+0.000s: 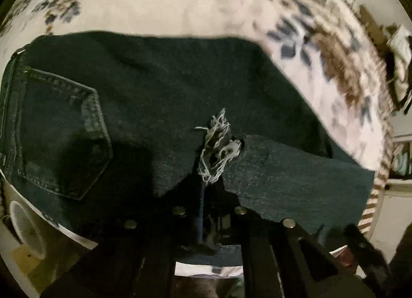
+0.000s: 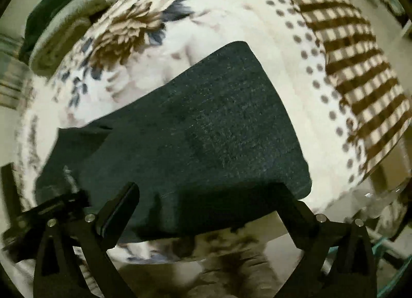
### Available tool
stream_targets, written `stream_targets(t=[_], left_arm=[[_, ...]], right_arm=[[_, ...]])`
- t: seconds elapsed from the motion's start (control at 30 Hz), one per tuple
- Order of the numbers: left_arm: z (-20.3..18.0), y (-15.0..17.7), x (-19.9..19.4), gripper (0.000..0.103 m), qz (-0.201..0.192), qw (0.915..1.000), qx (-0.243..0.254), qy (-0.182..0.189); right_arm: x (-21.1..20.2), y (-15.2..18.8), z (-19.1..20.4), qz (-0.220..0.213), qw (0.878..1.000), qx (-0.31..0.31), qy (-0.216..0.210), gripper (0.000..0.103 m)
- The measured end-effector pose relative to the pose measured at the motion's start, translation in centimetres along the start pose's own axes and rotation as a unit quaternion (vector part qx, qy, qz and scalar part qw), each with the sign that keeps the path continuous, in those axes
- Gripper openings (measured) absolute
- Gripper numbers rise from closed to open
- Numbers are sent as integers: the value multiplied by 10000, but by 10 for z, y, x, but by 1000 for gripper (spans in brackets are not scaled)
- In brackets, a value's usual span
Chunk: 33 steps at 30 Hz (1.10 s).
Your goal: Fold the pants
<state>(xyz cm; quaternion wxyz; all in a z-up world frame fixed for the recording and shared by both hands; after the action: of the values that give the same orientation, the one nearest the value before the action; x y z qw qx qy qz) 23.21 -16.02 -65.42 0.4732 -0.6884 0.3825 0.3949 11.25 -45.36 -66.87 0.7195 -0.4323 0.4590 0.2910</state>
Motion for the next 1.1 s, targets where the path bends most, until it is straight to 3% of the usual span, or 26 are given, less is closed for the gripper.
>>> stream_targets(t=[0.17, 0.27, 0.37, 0.43, 0.47, 0.5, 0.6, 0.63, 0.67, 0.7, 0.8, 0.97, 1.1], left_arm=[[6, -6, -12, 4, -238, 9997, -2, 111], [13, 6, 4, 4, 34, 9994, -307, 159], [21, 2, -6, 10, -31, 9944, -951, 469], [32, -3, -25, 34, -211, 9874, -1389, 728], [40, -4, -39, 61, -391, 9809, -1681, 898], [47, -6, -48, 78, -540, 9758, -1882, 976], [95, -11, -86, 79, -1205, 9455, -2795, 1160], [122, -8, -97, 79, -1452, 9273, -3270, 1095], [138, -5, -101, 79, -1562, 9171, -3513, 1056], [164, 0, -102, 79, -1695, 8975, -3952, 981], [207, 12, -92, 79, -1780, 8692, -4543, 801], [242, 13, -71, 79, -1992, 8552, -4757, 524], [244, 4, -47, 79, -2004, 8587, -4699, 425]], right_arm=[[4, 0, 8, -9, 9985, -343, 432, 103], [6, -1, 10, 5, 9979, -424, 498, 103], [10, -3, 19, 86, 9978, -501, 431, 103], [8, -7, 26, 66, 9983, -503, 275, 103], [8, -10, 34, 48, 9986, -499, 156, 103], [8, -12, 40, 44, 9988, -486, -16, 103], [7, -10, 57, 163, 9975, -531, -446, 103], [9, -7, 63, 292, 9966, -563, -530, 103], [11, -5, 67, 405, 9958, -586, -573, 103], [12, -4, 72, 496, 9950, -625, -607, 103], [12, -7, 91, 459, 9924, -936, -652, 103], [19, -9, 114, 388, 9911, -1002, -785, 103], [31, -6, 123, 419, 9906, -950, -894, 103]])
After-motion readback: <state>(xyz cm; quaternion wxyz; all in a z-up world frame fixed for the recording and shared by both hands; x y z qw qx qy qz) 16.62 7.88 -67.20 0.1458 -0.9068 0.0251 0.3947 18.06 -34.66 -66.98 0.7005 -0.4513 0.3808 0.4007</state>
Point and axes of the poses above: each gripper's, at about its wrist camera, not at the fingertips, and x roughly the way its jaws point, z to its left, y to its underside, the point moved 8 cm from there along x, roughly the way its jaws point, and after that the axes turned 15 degrees about -z, right-handed, at the moved point
